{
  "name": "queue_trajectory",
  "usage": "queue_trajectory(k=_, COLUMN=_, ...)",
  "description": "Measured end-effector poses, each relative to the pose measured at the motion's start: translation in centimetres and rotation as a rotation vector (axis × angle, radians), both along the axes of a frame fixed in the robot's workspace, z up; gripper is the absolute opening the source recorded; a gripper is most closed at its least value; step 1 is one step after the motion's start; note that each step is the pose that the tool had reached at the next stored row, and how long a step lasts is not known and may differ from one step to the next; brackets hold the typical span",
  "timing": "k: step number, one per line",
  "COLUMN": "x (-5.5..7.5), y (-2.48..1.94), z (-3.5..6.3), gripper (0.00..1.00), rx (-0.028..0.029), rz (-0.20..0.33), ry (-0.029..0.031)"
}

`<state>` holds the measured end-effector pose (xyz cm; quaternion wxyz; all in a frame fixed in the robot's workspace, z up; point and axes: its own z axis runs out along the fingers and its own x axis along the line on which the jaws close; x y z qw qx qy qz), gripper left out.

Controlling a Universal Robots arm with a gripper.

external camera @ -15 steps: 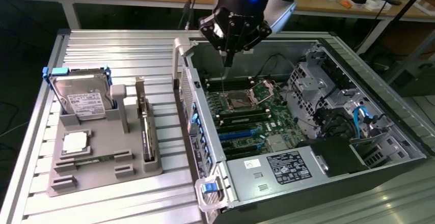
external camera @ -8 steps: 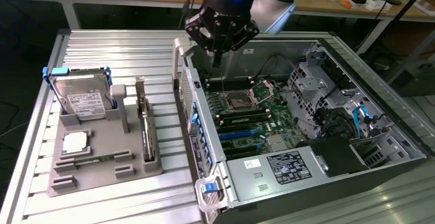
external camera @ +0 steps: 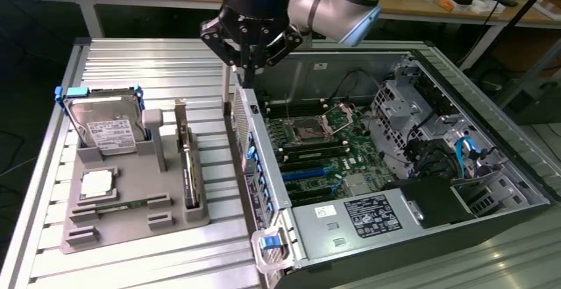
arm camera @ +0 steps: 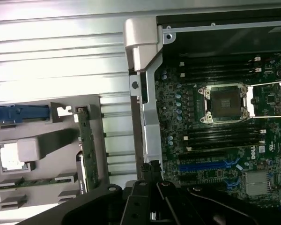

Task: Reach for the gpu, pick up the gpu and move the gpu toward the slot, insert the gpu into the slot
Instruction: 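Reach for the gpu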

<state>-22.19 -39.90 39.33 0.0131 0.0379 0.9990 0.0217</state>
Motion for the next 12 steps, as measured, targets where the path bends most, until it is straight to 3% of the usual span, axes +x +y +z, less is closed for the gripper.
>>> queue_trajectory(k=12, x=-4.5, y=0.00, z=0.00, gripper=0.11, rx=-0.0001, rz=0.000, ry=0.0001)
